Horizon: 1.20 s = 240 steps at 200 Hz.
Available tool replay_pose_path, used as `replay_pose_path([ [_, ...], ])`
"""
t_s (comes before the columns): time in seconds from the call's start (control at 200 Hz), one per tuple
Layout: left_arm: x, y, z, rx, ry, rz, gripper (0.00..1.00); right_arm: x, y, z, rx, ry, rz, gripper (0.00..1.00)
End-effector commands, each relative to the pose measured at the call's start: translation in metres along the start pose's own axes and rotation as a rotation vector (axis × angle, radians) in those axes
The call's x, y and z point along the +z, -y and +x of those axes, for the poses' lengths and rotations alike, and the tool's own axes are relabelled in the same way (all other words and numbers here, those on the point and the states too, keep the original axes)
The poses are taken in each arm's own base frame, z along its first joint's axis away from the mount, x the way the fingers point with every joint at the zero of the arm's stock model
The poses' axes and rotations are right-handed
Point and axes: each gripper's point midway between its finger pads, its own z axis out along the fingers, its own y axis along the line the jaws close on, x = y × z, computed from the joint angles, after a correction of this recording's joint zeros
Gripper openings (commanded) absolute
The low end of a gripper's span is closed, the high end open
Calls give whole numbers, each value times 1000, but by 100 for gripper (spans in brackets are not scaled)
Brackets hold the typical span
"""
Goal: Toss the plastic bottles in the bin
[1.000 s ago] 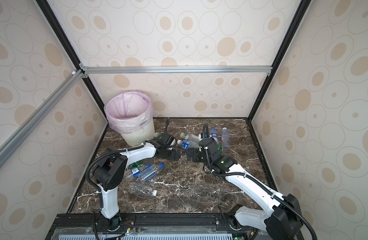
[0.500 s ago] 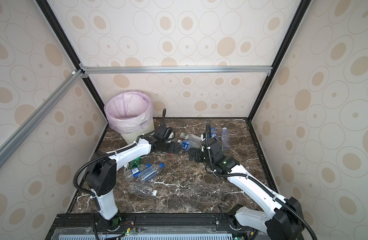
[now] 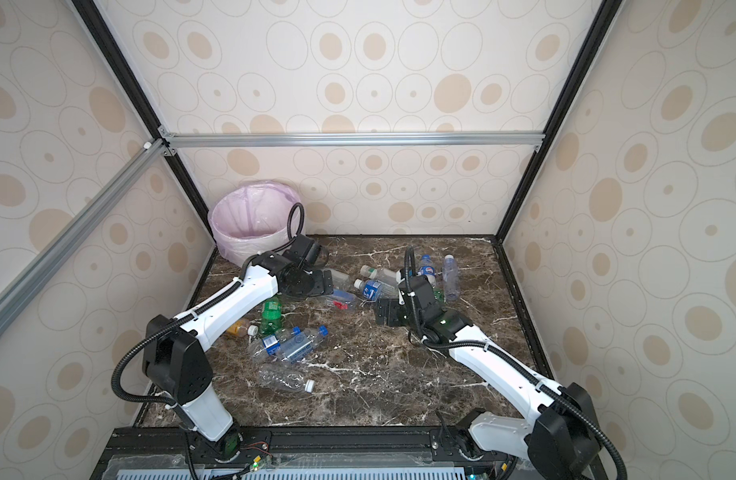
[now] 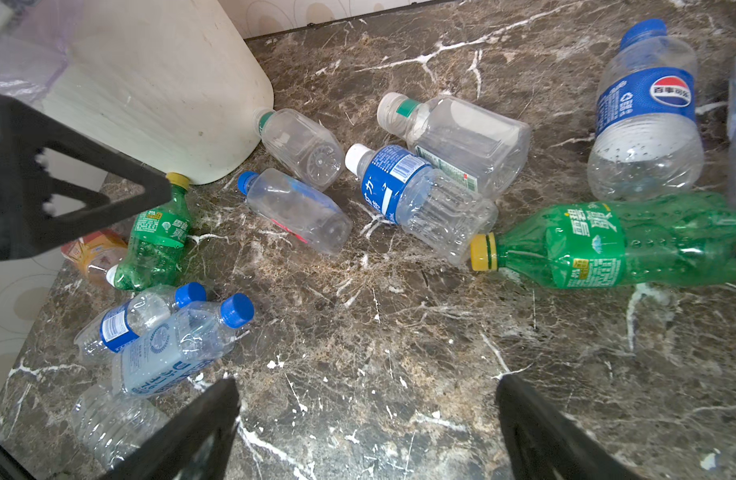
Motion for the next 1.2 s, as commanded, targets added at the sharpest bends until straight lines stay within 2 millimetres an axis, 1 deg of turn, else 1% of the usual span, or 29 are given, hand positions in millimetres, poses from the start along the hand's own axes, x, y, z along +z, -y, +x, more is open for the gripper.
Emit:
replay_pose_path([
  [0.0,-32,-33,16,-189,-40,-118,99,6,-10,-1,-63,-10,-14,100],
  [0.175,-37,-48,51,-417,-90,-78,99,14,-22,2,-133,-38,-10,100],
  [0.235,-39,-56,63,-500,-93,-73,99,16,-24,2,-132,-38,-15,100],
  [0.305,-42,-65,72,-578,-80,-61,99,18,-25,1,-127,-34,-21,100],
  [0.375,-39,-75,84,-637,-96,-73,99,19,-26,2,-116,-32,-27,100],
  [0.6,-36,-101,118,-759,-134,-119,99,23,-27,8,-89,-41,-39,100],
  [0.725,-35,-117,133,-829,-134,-137,99,23,-25,9,-82,-40,-34,100],
  [0.82,-29,-118,143,-861,-158,-112,99,25,-25,11,-71,-45,-38,100],
  [1.105,-17,-131,171,-865,-216,-167,99,27,-26,14,-61,-51,-41,100],
  [1.195,-9,-128,178,-875,-237,-131,99,29,-27,15,-54,-55,-47,100],
])
